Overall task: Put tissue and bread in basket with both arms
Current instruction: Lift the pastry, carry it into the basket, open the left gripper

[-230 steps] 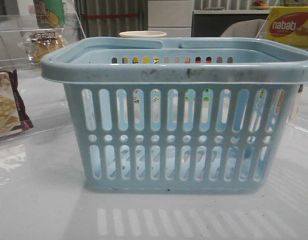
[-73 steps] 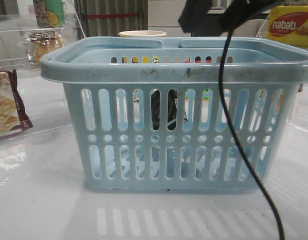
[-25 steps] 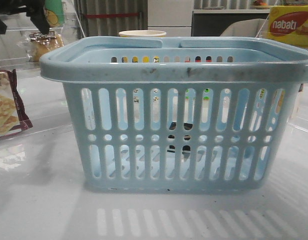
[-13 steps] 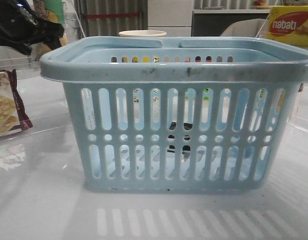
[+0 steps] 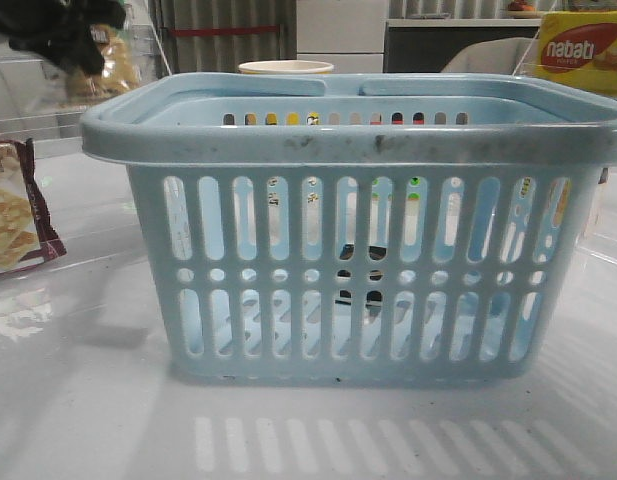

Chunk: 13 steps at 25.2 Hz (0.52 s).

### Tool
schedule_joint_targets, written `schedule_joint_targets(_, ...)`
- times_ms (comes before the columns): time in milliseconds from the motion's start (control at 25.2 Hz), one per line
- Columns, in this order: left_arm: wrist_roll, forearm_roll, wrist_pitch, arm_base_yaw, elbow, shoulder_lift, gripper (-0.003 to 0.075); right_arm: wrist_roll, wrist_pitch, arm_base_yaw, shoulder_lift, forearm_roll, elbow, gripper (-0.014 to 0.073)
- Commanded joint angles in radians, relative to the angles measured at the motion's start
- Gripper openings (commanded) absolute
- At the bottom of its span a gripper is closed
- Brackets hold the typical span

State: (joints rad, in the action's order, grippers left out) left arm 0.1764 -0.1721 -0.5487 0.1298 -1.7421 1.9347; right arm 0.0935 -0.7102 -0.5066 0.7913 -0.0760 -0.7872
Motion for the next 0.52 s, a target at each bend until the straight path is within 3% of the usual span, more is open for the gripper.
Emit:
schedule_joint_targets(0,0.069,-0.012,0.022,0.042,-0.038,-0.179,0.0092,-0.004,0.065,0.003,-0.01,-0.013,-0.026,0.0517)
schedule_joint_targets(159,0.11,-0.043,-0.047,0.126,-0.014,-0.329,0.0092,-0.004,0.065,0.003,-0.01,-0.013,-0.026,0.0517)
schedule_joint_targets(317,0.209,-0.126,-0.03,0.252,0.097,-0.445,0.0092,-0.004,0.065,0.003,-0.01,-0.013,-0.026,0.0517)
schedule_joint_targets(476,0.219,-0.128,-0.017,0.393,0.194,-0.466,0.0092,-0.004,0.065,0.003,-0.01,-0.013,-0.026,0.0517)
